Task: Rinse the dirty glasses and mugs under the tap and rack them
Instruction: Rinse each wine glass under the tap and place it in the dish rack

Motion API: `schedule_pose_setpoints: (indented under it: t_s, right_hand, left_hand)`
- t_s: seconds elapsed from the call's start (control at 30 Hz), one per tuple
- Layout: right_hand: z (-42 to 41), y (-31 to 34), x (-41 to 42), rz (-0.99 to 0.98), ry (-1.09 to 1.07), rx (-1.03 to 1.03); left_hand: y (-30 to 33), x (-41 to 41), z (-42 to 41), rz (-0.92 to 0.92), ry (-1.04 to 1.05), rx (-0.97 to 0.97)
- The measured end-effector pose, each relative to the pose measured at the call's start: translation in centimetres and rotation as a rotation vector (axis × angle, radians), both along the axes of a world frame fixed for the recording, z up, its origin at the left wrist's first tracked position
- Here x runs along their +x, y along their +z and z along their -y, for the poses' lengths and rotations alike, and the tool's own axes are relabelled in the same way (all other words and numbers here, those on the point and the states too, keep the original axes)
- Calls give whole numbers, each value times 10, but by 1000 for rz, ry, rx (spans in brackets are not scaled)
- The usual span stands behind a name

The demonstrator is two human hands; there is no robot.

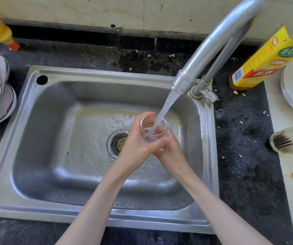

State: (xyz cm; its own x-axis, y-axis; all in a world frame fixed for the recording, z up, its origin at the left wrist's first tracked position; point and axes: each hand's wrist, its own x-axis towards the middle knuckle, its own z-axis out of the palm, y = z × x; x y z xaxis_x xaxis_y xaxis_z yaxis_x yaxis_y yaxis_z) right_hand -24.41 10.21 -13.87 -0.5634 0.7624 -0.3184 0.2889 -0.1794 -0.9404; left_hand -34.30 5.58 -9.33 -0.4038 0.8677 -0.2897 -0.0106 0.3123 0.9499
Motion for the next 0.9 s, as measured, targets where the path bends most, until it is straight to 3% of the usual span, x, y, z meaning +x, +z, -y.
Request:
schedule_pose_setpoints:
  t_s: [0.3, 0.57, 0.9]
  right_hand:
    - [-2, 12, 10, -4, 57, 106]
    - [-11, 21, 16, -120, 147, -156]
    - [-18, 23, 29, -81, 144, -192]
  left_hand:
    - [-2, -7, 11, -286, -108, 17]
    - [3, -14, 13, -190, -134, -24]
    - [-3, -8, 14, -76, 5, -52]
